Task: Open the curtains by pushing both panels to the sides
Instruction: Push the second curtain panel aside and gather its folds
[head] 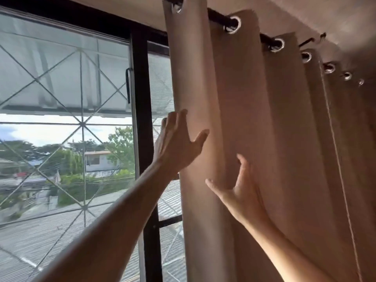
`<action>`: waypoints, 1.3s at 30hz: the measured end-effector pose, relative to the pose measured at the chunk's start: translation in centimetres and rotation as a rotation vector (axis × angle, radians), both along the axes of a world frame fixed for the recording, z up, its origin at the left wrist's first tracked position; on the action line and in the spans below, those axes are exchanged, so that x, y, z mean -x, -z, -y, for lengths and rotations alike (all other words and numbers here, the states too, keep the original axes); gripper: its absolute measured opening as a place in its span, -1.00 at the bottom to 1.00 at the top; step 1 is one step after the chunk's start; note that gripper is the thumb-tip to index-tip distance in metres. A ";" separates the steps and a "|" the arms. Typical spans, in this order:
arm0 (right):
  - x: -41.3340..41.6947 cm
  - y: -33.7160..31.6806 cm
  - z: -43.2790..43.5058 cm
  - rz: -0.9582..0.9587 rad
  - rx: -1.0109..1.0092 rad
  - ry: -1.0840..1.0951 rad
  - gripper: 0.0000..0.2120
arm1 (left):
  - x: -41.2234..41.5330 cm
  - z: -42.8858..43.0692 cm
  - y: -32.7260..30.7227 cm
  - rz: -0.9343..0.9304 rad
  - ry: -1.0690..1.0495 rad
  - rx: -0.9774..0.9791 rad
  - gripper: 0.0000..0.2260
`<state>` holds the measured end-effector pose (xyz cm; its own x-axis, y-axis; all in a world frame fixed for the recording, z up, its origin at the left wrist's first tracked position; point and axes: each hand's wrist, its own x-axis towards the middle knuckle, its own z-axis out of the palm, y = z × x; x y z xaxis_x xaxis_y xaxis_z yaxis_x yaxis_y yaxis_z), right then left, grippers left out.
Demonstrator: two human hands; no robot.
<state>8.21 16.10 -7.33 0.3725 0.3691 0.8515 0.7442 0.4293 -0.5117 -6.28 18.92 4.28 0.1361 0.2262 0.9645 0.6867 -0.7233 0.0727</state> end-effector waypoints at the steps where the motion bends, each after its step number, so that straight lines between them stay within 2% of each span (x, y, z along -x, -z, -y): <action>1: -0.2 0.3 -0.2 -0.002 0.024 -0.015 -0.06 | -1.3 -0.1 0.0 0.019 -0.005 0.005 -0.30; 6: -0.5 2.3 -1.4 -0.018 0.060 -0.082 0.07 | -6.5 -1.4 -0.5 0.147 -0.032 0.044 -0.06; 14: -1.6 4.1 -3.1 0.004 0.083 -0.134 0.05 | -10.1 -2.8 -0.9 0.298 -0.027 0.085 0.05; 21: -3.3 3.9 -4.2 0.049 0.133 -0.141 -0.23 | -11.4 -4.0 -0.4 0.287 0.126 0.072 -0.17; 27: -5.3 3.4 -3.9 0.049 0.140 -0.029 -0.50 | -12.0 -4.0 -0.2 0.288 0.270 0.072 -0.22; 29: -6.2 3.2 -4.0 0.067 0.158 0.013 -0.58 | -12.4 -4.2 -0.3 0.297 0.377 0.065 -0.22; 31: -7.0 2.9 -4.0 0.078 0.167 0.056 -0.63 | -12.9 -4.5 -0.4 0.301 0.455 0.073 -0.22; 39: -10.7 2.4 -3.4 0.095 0.201 0.199 -0.74 | -15.8 -4.8 -0.8 0.295 0.553 0.059 -0.23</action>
